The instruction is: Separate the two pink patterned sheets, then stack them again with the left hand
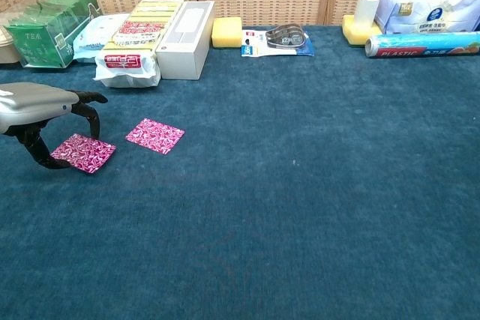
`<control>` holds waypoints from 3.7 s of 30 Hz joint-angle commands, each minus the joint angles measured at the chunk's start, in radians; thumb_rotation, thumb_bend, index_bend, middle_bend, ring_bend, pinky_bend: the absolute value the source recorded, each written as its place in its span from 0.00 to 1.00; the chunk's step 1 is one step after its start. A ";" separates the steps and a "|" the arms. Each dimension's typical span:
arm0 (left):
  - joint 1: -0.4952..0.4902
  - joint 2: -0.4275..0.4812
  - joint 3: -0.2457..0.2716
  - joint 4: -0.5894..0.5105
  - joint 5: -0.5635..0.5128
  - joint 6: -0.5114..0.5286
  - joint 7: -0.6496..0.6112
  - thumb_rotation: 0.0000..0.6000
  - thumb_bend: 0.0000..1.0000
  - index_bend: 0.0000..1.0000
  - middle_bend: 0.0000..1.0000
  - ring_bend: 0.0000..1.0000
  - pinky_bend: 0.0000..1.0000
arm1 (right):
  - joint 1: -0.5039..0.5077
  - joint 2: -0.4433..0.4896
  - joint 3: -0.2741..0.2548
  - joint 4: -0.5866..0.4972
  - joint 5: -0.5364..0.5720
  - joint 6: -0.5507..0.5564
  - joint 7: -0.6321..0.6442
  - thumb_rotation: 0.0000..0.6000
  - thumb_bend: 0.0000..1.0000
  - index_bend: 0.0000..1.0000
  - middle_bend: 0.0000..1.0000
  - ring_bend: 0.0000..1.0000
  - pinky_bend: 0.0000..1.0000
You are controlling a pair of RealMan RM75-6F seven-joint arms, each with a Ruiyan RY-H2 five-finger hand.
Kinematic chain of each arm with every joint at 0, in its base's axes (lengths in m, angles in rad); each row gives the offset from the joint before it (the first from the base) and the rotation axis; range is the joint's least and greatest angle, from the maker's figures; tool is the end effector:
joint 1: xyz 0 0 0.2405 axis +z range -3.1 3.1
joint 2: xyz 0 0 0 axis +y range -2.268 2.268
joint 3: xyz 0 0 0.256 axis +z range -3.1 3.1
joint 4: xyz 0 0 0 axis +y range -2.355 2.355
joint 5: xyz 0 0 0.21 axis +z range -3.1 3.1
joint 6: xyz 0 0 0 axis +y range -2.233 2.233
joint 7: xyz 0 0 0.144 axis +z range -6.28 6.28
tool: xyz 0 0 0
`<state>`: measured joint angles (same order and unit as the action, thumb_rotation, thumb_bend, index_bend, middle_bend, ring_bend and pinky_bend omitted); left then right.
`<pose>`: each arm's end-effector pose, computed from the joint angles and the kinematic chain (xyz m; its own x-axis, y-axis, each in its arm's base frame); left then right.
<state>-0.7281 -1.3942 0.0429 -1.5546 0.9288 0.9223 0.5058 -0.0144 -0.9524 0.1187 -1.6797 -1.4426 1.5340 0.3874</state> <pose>-0.2287 0.3100 0.0036 0.6422 0.4222 0.6398 0.7659 -0.3184 -0.5587 -0.3214 -0.1627 0.2249 0.1175 0.1168 0.9862 -0.9902 0.0893 0.1074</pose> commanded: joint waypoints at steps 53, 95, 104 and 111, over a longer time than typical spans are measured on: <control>0.007 -0.027 -0.025 0.072 -0.003 -0.036 0.061 1.00 0.25 0.36 0.00 0.00 0.10 | 0.000 0.002 -0.001 0.000 0.004 -0.004 0.006 1.00 0.00 0.11 0.00 0.00 0.02; 0.010 0.019 -0.010 -0.021 -0.070 -0.013 0.104 1.00 0.25 0.22 0.00 0.00 0.10 | -0.001 0.002 0.000 -0.002 0.002 0.000 0.003 1.00 0.00 0.11 0.00 0.00 0.02; -0.013 0.008 -0.037 0.011 -0.078 -0.040 0.084 1.00 0.25 0.21 0.00 0.00 0.10 | -0.001 0.001 -0.001 -0.003 0.003 -0.001 0.000 1.00 0.00 0.11 0.00 0.00 0.02; -0.035 -0.020 -0.029 0.020 -0.138 -0.049 0.133 1.00 0.25 0.21 0.00 0.00 0.10 | 0.000 0.001 0.000 0.000 0.004 -0.002 0.003 1.00 0.00 0.12 0.00 0.00 0.02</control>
<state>-0.7577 -1.4082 0.0118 -1.5366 0.8027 0.8759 0.6299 -0.0143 -0.9512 0.1187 -1.6804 -1.4388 1.5321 0.3900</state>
